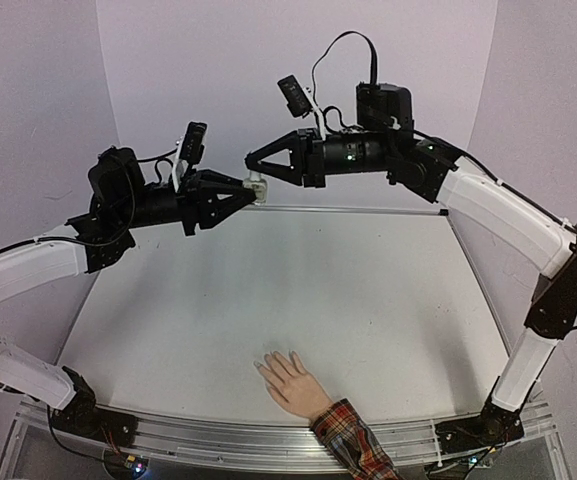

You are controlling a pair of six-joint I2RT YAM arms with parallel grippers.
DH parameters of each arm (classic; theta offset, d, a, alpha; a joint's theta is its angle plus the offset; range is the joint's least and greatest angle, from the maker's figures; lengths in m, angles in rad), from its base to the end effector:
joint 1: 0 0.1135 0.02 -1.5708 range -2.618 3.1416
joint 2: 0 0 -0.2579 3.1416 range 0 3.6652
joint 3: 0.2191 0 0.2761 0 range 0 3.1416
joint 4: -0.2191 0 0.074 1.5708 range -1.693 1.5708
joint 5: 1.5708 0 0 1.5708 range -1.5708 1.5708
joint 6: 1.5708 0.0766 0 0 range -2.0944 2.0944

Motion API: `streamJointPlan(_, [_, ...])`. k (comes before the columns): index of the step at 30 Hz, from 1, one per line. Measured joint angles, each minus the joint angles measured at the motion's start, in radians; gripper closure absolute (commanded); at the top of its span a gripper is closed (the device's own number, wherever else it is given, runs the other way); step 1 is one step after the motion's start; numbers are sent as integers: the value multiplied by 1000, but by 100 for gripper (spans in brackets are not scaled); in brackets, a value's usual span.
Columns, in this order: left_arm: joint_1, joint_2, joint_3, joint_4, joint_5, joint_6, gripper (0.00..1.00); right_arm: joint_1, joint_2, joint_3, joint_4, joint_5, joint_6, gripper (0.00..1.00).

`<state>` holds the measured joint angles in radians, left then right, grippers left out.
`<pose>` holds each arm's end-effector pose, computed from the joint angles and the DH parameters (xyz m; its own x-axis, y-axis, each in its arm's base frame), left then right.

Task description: Paint the nails

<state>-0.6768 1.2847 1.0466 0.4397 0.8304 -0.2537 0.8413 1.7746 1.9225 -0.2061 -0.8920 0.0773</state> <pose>0.2346 -0.2610 0.3808 -0.0964 -0.1397 -0.9855 0.9939 0.0391 -0.1028 0.2567 0.3766 0.4580 -0.1148 -0.0556 -0.9918 -0.9800 -0.1570 0.1222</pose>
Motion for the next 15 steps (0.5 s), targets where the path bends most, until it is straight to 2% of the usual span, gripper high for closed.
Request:
streamJointPlan(4, [-20, -1, 1, -87, -266, 99, 100, 57, -35, -65, 22, 405, 9, 100])
streamJointPlan(6, [-29, 15, 16, -121, -380, 159, 100, 124, -26, -63, 24, 705, 14, 98])
streamJointPlan(8, [-41, 46, 44, -136, -462, 211, 100, 189, 10, -6, -14, 982, 32, 95])
streamJointPlan(10, [-49, 85, 82, -127, -535, 259, 100, 229, 83, 106, -62, 1207, 63, 86])
streamJointPlan(12, [-51, 118, 110, -115, -584, 289, 100, 245, 141, 186, -87, 1338, 97, 79])
streamJointPlan(14, [-51, 146, 119, -113, -647, 301, 100, 251, 174, 230, -133, 1407, 123, 71])
streamJointPlan(15, [-44, 164, 125, -108, -702, 299, 100, 258, 180, 242, -164, 1429, 131, 64])
